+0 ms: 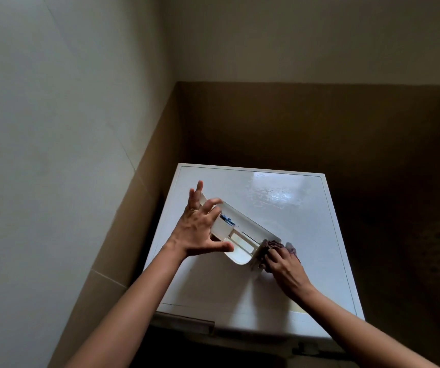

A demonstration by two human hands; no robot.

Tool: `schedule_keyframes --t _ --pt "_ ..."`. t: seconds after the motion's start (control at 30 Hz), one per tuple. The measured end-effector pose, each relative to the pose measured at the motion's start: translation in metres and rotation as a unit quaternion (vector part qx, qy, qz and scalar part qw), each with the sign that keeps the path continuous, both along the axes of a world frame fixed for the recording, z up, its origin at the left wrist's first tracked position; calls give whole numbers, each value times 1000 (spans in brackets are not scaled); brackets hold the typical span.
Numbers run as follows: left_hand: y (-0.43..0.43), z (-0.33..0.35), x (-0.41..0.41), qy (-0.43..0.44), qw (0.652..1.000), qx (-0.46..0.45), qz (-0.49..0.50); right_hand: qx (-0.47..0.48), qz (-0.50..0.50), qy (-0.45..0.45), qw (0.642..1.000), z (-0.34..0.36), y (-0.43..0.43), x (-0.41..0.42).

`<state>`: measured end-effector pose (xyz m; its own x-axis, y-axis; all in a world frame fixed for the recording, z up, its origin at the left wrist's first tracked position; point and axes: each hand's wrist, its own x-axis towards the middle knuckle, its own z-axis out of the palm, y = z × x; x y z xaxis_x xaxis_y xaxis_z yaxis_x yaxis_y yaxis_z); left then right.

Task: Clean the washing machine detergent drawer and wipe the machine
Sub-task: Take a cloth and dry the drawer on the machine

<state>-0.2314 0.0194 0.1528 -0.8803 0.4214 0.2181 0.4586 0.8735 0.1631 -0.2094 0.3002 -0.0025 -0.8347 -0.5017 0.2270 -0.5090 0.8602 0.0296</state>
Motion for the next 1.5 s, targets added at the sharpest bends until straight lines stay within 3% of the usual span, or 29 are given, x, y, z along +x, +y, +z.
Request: schedule_keyframes --t 0.27,0.4,0.77,0.93,1.0,1.13,1.27,1.5 --pt "-7 6 -9 17 997 -54 -56 -37 -129 -100 986 15 -11 -16" --pt "4 7 -20 7 992 -105 -64 -58 -88 -187 977 10 -18 11" --pt "12 5 -17 -34 992 -120 -11 -100 -25 -209 973 4 -21 36" --pt "16 9 -17 -28 986 -164 29 -110 -48 -297 947 20 -17 17" --pt "18 13 -17 -52 970 -235 24 -150 -89 -322 930 32 -13 3" --pt "23 21 -22 -85 959 -266 50 -258 -187 -298 900 48 -7 -9" --pt "38 21 -17 -141 960 -200 136 -187 -176 -308 916 41 -5 -3" --pt "62 18 -1 -141 950 -150 235 -114 -201 -292 928 42 -22 5"
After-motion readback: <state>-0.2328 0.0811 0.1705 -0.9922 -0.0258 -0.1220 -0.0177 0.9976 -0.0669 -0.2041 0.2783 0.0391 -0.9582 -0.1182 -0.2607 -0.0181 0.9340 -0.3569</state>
